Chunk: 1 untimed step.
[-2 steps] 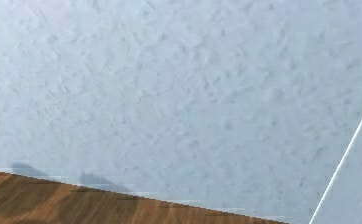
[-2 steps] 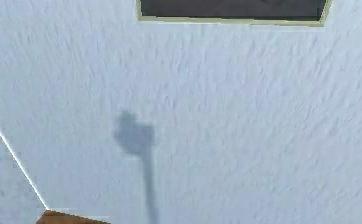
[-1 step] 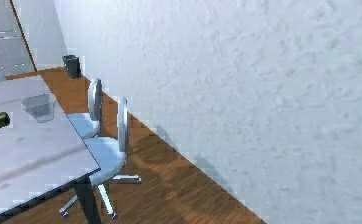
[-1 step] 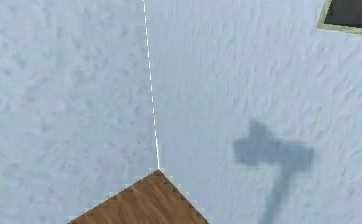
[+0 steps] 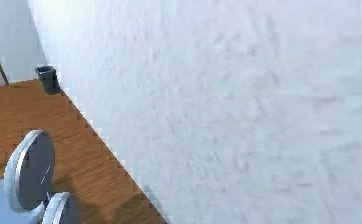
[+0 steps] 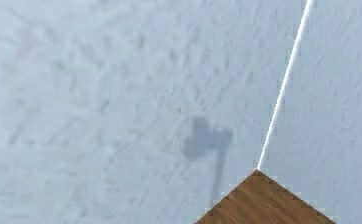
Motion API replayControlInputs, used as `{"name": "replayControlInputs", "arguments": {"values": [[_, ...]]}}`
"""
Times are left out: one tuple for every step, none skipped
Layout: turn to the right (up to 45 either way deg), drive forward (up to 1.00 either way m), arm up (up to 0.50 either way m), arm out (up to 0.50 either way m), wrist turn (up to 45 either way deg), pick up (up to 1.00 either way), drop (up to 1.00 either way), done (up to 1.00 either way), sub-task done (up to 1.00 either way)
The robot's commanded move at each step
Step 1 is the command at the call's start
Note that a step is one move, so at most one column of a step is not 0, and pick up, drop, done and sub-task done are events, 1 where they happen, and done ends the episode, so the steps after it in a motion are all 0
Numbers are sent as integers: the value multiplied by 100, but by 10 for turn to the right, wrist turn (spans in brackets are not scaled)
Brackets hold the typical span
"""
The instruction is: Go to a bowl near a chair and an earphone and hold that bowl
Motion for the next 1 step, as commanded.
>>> {"name": "replayControlInputs", "arguments": {"values": [[450,0,0,0,0,0,0,0,0]]}}
